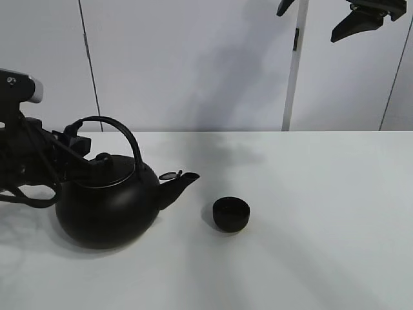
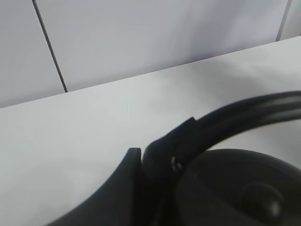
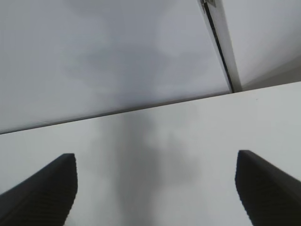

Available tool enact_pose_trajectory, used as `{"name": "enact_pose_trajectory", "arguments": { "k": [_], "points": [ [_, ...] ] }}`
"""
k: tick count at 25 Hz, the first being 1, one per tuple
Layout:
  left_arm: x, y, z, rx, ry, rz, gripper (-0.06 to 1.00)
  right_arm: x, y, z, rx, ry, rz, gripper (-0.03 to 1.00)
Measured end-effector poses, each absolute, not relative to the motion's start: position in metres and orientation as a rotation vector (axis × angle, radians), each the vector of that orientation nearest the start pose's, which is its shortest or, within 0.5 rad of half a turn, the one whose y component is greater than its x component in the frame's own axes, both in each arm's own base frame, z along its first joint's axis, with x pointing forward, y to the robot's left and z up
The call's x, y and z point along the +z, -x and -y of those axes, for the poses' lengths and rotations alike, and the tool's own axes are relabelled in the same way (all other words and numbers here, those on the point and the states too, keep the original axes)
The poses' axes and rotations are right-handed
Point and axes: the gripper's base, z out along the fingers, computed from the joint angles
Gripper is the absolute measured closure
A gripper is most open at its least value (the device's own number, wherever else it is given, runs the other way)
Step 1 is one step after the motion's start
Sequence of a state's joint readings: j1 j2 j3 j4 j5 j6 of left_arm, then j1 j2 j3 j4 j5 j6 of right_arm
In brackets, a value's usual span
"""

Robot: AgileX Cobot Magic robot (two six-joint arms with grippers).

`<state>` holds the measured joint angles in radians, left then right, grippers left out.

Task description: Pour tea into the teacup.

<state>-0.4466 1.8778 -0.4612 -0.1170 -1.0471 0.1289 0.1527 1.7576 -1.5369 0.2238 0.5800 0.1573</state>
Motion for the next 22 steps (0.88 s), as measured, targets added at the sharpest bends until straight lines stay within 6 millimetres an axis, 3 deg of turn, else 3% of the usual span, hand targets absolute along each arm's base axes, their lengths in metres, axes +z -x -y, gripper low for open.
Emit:
{"name": "enact_pose_trajectory", "arguments": {
  "k": [4,18,22],
  "points": [
    [0.1168,-0.2651,0.1189,-0.188,-0.421,-1.810,0.83,0.3234,-0.4043,-0.0734,0.399,-0.156,-2.293,0.34],
    [0.1255,-0.2672,0.1222,-0.242,-0.391,-1.738,0.55,0.3234,-0.4043,-0.0734,0.399,-0.156,-2.293,0.34],
    [0.1265,-0.2660,0.1252,-0.262,-0.429,-1.721,0.52,0.3234,-0.4043,-0.0734,0.399,-0.156,-2.293,0.34]
  ]
}}
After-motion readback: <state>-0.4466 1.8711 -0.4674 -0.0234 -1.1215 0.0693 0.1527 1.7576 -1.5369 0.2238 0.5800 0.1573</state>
